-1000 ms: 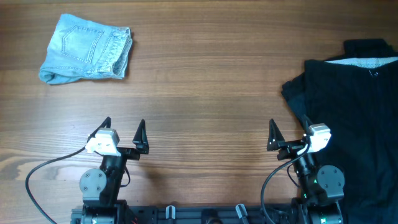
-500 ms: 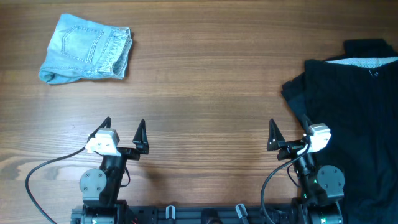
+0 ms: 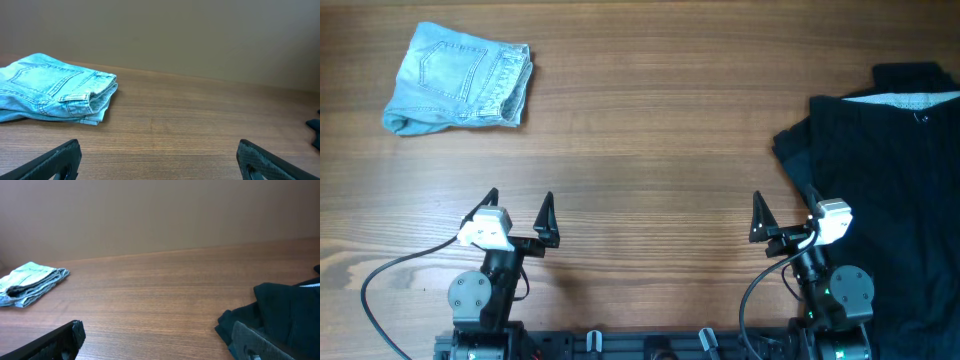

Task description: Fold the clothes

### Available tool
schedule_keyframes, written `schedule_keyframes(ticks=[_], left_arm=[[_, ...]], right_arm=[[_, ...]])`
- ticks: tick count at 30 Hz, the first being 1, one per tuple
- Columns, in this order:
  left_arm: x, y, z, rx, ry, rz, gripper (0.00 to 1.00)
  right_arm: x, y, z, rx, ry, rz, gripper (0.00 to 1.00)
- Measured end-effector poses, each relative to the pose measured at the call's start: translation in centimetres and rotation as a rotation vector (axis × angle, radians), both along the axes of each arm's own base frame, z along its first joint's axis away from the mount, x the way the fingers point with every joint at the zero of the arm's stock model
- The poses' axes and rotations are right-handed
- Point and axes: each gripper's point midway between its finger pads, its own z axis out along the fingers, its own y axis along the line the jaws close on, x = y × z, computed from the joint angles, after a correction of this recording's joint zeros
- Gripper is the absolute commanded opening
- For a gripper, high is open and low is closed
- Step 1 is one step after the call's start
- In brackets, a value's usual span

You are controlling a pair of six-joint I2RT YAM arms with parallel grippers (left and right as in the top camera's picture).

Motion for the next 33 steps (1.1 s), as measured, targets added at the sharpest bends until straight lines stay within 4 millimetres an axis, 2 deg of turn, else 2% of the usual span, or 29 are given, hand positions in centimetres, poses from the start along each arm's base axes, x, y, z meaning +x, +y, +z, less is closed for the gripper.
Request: schedule_keyframes(ticks=[18,21,24,26,29,30,32,33], left_arm=[[0.0,-0.3,0.1,-0.002,-0.004,-0.017,1.0],[-0.1,-1.1,1.2,-0.006,-0.05,-0.062,1.0],[-0.3,-1.9,1.7,-0.008,-0.068,-0.112,1.0],[-0.5,-2.0,2.8,-0.007,-0.103,-0.122,1.0],[-1.4,-2.1,7.7,-0.003,-0.191,-0.125,1.0],[-1.6,-2.1,8.9,-0.002,-0.196,-0.125,1.0],[-1.9,-2.1,11.2,-0.003,-0.188,-0.126,1.0],[-1.8,-2.1,12.9,-0.004,-0.163,-0.128,1.0]], right_arm=[[0.0,0.1,0.0,0.014,0.003,0.004,1.0],[-0.2,1.0,0.3,0.083,0.007,0.051,1.0],[-0.7,2.6,1.7,0.13,-0.032,0.154,1.0],[-1.2,3.2,2.8,0.141,-0.043,0.192,1.0],[-2.5,3.9,8.2,0.152,-0.109,0.248,1.0],[-2.9,4.1,9.4,0.151,-0.112,0.262,1.0],[-2.7,4.4,11.0,0.153,-0.043,0.275,1.0],[-2.3,4.5,11.3,0.155,0.005,0.277,1.0]])
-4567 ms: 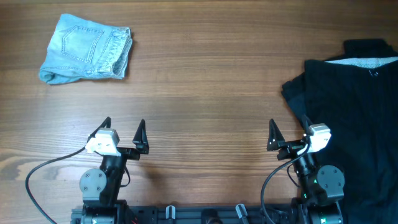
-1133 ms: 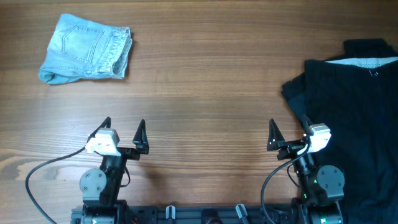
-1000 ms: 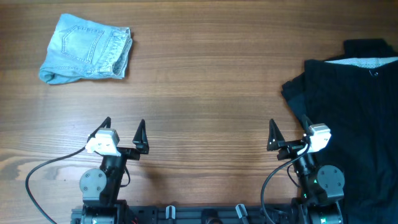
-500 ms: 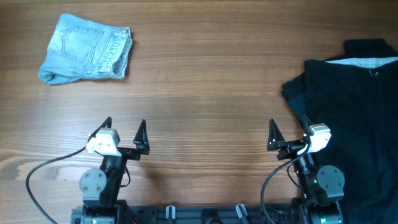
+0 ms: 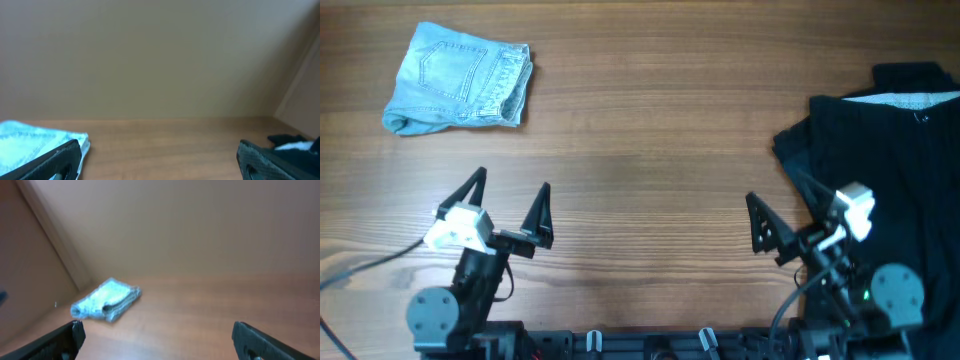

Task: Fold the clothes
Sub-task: 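Reach the right gripper to the black shorts and grasp the waistband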

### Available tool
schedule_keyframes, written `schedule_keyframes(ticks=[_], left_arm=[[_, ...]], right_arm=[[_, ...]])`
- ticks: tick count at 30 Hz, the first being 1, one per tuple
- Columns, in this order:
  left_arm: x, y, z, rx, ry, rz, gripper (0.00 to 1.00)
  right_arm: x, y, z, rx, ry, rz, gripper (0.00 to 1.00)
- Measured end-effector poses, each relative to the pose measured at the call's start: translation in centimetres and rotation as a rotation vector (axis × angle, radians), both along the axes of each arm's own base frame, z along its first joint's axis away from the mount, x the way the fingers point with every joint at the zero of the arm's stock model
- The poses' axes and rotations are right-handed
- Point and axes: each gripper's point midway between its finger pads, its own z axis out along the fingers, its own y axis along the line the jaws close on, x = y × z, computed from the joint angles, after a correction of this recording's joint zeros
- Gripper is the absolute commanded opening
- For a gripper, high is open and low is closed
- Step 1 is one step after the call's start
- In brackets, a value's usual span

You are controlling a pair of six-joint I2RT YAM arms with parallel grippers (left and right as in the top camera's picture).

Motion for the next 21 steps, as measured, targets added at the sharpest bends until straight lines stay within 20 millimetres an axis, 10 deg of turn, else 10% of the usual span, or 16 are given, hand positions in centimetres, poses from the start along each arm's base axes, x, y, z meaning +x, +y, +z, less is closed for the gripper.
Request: schedule_keyframes(ticks=[7,15,21], left_arm=[[4.8,0.1,0.8,0.007,0.43,0.012,1.0],[10.0,-0.1,-3.1,0.015,0.784,0.008,1.0],[10.4,-1.0,-4.5,-0.001,0.837,-0.043,1.0]], right_arm=[[5.1,0.5,-1.9,-0.139,0.489,0.028,1.0],[13.0,-0.8,-5.5,-0.36,0.768,0.004,1.0],[18.6,-6.2,-11.0,-0.283,0.892,-0.239,1.0]])
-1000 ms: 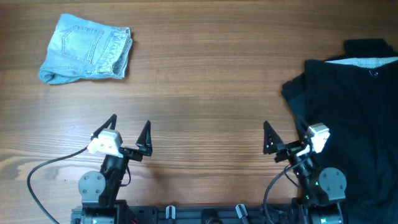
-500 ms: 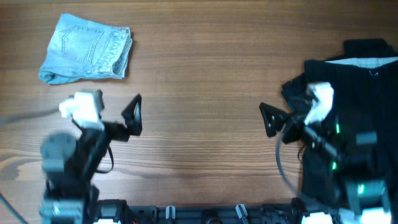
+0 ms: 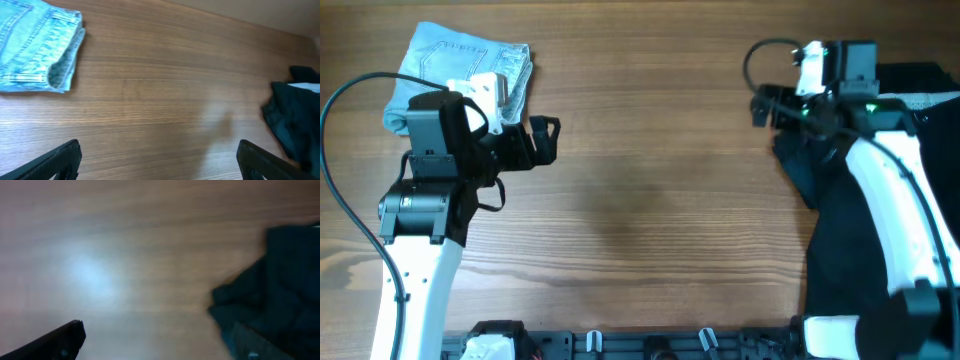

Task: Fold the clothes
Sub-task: 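Reach the right gripper to the black shorts and grasp the waistband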

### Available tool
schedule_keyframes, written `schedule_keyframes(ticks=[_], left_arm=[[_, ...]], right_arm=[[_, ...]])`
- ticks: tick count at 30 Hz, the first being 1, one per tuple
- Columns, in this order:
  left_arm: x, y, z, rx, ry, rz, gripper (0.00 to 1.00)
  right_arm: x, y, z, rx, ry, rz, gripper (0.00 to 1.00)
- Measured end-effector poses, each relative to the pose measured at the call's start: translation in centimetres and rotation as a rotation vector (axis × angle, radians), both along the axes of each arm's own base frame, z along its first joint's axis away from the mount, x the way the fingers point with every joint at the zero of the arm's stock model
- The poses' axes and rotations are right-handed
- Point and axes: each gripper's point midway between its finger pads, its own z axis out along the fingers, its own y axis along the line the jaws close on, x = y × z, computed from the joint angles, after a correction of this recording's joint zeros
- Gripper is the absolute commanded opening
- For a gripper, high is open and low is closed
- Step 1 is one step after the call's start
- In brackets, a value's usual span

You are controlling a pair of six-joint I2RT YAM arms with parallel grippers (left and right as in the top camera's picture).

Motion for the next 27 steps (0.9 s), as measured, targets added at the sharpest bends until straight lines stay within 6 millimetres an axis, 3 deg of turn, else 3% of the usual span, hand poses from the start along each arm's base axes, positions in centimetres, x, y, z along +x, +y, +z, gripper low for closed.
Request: schedule_keyframes(ticks=[2,5,13,16,19,20,21,26,27], left_arm=[[-0.1,-0.2,0.1,-0.009,0.0,-0.01,1.0],[-0.1,-0.4,0.1,-0.016,0.0,-0.018,1.0],[-0.1,-0.4,0.2,-0.018,-0.001,-0.02,1.0],[-0.1,-0.4,0.2,-0.018,-0.001,-0.02,1.0],[-0.1,-0.4,0.2,-0.018,-0.001,-0.02,1.0],[-0.1,-0.4,0.2,-0.018,-0.001,-0.02,1.0],[-0.1,-0.4,0.2,-0.018,-0.001,-0.02,1.0],[-0.1,-0.5,0.2,-0.02,-0.001,-0.022,1.0],[-0.1,-0.5,0.2,-0.02,-0.001,-0.022,1.0]], right_arm=[[1.7,-3.0,-1.5,0.01,0.002,-0.106,0.99],[2.3,-6.3,-5.0,0.032,0.074,-0.198,0.88],[0.9,-5.8,-13.6,0.051,0.311,-0.158,0.63],[-0.9,-5.5,-16.7,0.058,0.432,-0.155,0.58],[-0.9,-5.5,-16.7,0.057,0.438,-0.155,0.29],[-0.9,-5.6,-16.8,0.053,0.439,-0.149,0.25],[-0.9,-5.6,-16.8,0.052,0.44,-0.148,0.24],[-1.2,-5.5,-16.9,0.043,0.449,-0.121,0.4],[-1.2,-5.5,-16.8,0.042,0.447,-0.116,0.51]])
